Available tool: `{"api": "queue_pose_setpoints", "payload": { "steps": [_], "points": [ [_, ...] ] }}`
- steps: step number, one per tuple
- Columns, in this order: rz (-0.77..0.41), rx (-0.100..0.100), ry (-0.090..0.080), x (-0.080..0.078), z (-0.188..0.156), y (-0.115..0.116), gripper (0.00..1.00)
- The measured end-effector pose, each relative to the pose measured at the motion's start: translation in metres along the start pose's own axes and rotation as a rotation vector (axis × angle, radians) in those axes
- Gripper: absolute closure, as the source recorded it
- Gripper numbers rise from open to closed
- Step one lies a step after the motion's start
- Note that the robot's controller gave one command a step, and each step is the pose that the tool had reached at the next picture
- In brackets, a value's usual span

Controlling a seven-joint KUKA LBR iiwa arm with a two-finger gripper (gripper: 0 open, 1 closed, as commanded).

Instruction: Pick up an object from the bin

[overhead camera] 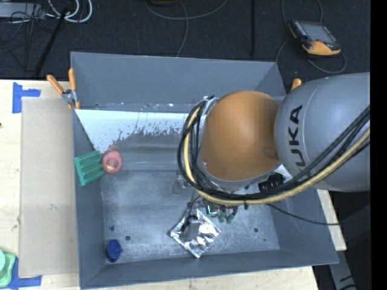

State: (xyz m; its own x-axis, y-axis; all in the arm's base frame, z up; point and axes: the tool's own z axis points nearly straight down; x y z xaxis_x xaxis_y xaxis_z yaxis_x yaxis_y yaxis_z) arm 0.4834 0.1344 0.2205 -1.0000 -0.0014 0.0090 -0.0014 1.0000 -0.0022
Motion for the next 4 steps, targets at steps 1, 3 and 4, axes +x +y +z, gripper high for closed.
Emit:
{"api": "queue_pose_setpoints", "payload": {
  "steps": [1, 3, 4],
  "points": [
    [-0.104, 0.001, -0.001, 0.000, 0.062, -0.044, 0.00],
    [-0.190, -0.001, -0.009, -0.045, 0.150, -0.070, 1.00],
    [-0.251, -0.001, -0.018, -0.038, -0.021, -0.068, 1.00]
  ]
}}
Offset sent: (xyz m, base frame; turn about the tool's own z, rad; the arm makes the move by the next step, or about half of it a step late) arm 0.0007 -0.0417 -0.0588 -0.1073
